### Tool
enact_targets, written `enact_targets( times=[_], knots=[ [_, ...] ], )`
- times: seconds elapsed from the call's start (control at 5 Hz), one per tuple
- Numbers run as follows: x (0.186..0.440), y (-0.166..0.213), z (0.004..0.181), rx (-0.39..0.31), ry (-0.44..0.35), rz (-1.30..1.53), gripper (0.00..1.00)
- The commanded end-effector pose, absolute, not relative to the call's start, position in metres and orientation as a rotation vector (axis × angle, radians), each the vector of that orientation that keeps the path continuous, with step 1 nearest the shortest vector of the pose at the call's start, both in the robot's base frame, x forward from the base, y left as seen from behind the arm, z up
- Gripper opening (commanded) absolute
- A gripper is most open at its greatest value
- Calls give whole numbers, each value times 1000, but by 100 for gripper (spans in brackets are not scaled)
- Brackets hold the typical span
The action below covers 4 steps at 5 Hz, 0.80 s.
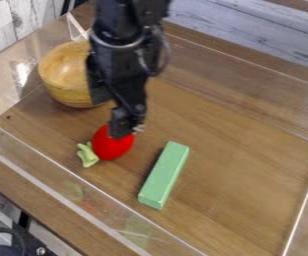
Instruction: Move the red object to the right side of the table
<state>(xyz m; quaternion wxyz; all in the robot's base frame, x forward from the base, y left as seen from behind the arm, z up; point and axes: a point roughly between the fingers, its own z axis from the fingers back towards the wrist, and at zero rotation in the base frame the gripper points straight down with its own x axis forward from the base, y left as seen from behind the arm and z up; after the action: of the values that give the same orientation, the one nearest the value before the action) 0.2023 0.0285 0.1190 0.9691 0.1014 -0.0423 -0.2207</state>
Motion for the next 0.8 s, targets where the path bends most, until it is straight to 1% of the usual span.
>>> enact_targets(
  times=[0.0, 0.2, 0.6],
  knots=[
    [209, 38, 117, 198, -119, -383, 100],
    [213, 46, 109, 189, -116, -324, 100],
    [210, 36, 99, 160, -127, -340, 100]
  ],
)
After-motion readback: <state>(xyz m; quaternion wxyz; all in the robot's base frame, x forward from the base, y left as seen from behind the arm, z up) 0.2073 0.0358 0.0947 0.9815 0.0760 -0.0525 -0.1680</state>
